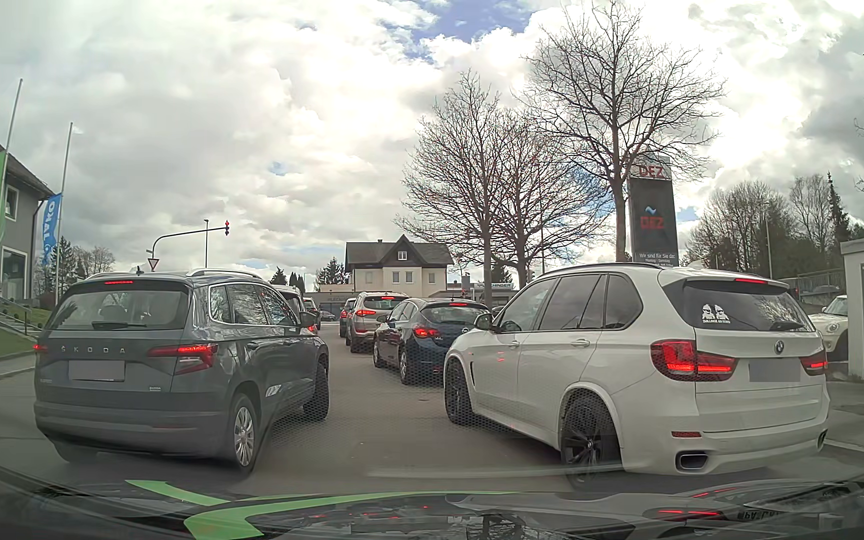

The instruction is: Follow the waypoints while adhering to traffic rules and regulations

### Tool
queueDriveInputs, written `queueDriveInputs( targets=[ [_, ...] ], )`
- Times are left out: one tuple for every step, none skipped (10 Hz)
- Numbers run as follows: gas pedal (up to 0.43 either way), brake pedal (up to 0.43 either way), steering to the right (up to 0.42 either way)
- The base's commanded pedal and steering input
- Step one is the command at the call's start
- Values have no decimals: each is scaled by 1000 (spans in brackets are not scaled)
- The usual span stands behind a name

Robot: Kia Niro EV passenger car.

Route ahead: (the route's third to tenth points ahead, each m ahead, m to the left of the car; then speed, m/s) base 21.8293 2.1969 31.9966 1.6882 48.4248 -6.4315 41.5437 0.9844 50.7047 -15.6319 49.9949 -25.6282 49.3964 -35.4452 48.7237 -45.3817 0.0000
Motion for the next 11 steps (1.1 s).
queueDriveInputs(
  targets=[
    [0, 287, 572],
    [0, 287, 572],
    [0, 287, 572],
    [0, 287, 571],
    [0, 287, 571],
    [0, 287, 571],
    [0, 287, 571],
    [0, 287, 572],
    [0, 287, 571],
    [0, 287, 571],
    [0, 287, 571]
  ],
)
